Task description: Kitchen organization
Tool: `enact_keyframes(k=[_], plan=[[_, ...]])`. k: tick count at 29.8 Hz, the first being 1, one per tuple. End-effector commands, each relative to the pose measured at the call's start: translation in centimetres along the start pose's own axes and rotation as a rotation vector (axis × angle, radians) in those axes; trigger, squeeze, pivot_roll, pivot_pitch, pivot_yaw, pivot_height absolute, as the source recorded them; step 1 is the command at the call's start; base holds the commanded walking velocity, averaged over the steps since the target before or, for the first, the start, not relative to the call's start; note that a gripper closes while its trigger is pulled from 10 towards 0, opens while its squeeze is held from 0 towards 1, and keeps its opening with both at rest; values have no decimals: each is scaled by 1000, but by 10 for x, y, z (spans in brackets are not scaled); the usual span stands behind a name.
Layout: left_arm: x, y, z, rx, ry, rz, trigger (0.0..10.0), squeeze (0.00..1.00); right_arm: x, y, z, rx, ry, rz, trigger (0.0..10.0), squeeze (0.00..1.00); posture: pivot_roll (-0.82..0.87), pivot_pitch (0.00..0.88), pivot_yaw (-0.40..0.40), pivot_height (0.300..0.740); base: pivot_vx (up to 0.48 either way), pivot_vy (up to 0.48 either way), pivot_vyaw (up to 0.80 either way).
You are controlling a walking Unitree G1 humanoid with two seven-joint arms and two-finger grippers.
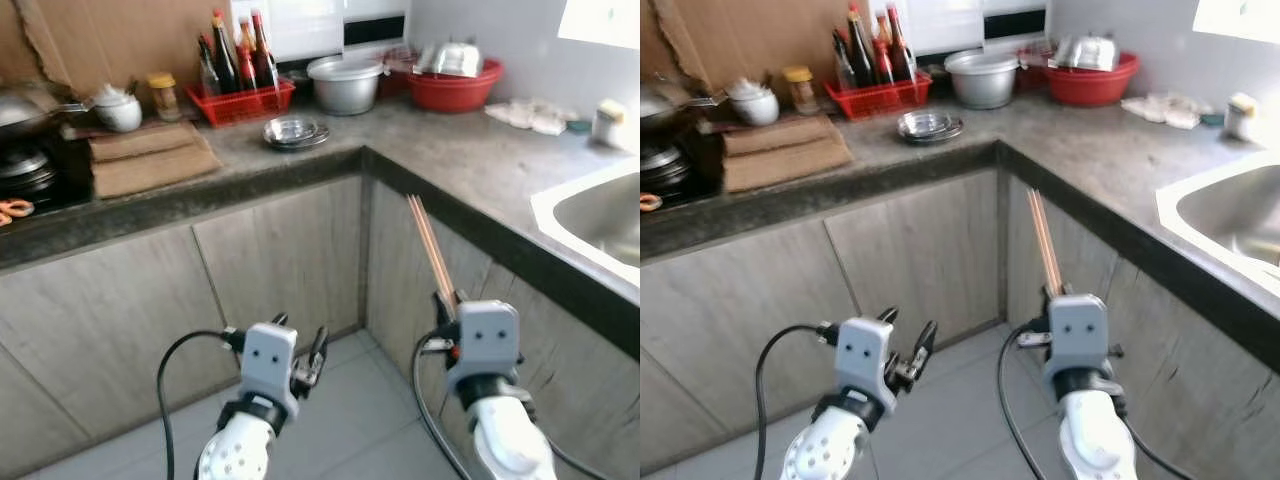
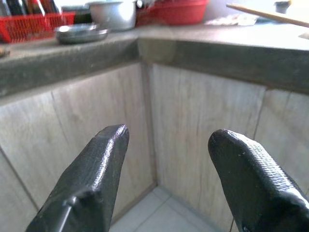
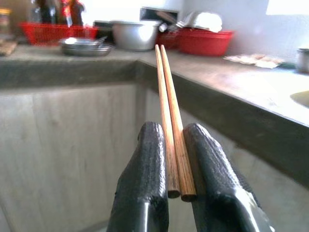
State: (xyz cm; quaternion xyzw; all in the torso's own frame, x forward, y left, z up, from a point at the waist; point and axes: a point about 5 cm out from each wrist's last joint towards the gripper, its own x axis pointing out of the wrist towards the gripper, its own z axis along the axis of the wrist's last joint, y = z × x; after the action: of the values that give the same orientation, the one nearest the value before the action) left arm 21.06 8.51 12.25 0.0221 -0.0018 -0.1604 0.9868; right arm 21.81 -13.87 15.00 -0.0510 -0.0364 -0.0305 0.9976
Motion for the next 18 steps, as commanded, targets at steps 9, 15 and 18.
enact_keyframes(k=[9, 15, 18], plan=[[-1, -1, -3, 7, 0, -21, 10000, 0, 1, 1, 6, -107, -42, -5, 10000, 0, 92, 0, -8, 740, 0, 0, -800], [1, -1, 1, 0, -8, -21, 10000, 0, -1, 5, 8, -55, -40, -1, 10000, 0, 91, 0, -6, 740, 0, 0, -800], [1, -1, 1, 2, -15, -27, 10000, 0, 1, 3, 8, -27, -33, -7, 10000, 0, 89, 0, -3, 740, 90, 0, -800]])
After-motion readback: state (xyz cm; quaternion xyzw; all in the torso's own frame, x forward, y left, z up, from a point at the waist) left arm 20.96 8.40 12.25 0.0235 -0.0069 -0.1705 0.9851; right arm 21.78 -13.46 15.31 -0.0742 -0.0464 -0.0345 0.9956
